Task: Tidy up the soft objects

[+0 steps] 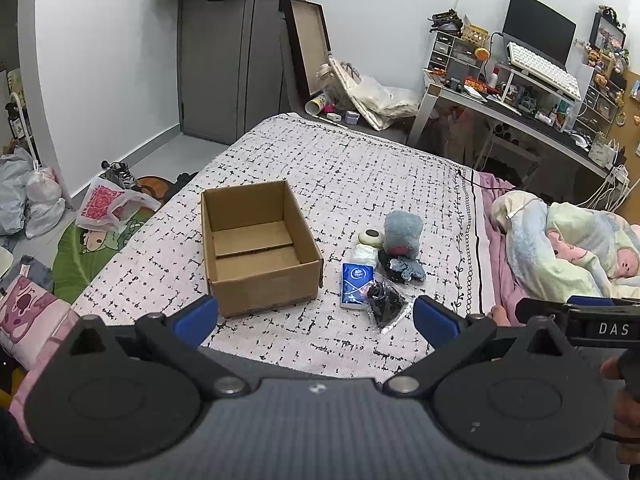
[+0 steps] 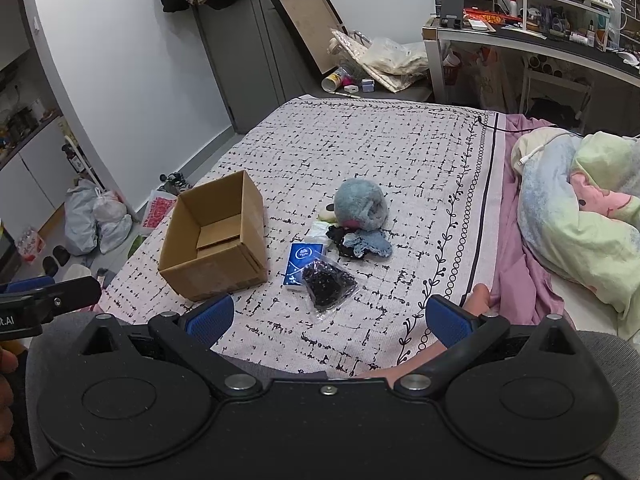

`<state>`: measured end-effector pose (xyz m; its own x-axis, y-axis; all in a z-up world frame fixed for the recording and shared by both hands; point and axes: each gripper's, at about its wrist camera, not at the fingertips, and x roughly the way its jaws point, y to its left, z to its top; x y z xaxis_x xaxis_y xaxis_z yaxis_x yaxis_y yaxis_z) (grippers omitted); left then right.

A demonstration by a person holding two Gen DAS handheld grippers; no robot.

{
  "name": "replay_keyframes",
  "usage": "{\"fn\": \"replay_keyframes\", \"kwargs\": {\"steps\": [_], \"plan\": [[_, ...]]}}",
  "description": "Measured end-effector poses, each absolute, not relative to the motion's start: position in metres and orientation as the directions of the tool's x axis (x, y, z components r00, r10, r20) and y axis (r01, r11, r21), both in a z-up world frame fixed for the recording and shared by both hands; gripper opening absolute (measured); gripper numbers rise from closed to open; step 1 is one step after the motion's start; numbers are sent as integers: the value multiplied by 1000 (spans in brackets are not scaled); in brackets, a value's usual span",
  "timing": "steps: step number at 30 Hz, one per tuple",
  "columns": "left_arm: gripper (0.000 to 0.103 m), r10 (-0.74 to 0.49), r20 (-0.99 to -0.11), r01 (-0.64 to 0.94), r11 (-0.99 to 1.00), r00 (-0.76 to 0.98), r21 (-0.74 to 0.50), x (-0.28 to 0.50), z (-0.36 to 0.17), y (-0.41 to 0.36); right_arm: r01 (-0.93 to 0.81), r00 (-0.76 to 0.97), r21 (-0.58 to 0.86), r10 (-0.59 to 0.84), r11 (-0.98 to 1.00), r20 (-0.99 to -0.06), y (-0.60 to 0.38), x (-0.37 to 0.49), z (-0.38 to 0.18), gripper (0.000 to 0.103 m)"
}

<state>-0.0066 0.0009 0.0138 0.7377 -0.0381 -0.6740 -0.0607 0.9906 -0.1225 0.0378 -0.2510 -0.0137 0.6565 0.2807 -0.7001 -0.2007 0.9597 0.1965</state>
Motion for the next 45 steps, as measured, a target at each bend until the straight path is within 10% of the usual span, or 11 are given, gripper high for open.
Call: {"fn": "replay_keyframes", "kwargs": {"steps": [45], "plan": [[101, -63, -734, -115, 975, 676, -190, 82, -44, -21, -142, 579, 369, 379, 919, -722, -289, 118, -74, 103]]}}
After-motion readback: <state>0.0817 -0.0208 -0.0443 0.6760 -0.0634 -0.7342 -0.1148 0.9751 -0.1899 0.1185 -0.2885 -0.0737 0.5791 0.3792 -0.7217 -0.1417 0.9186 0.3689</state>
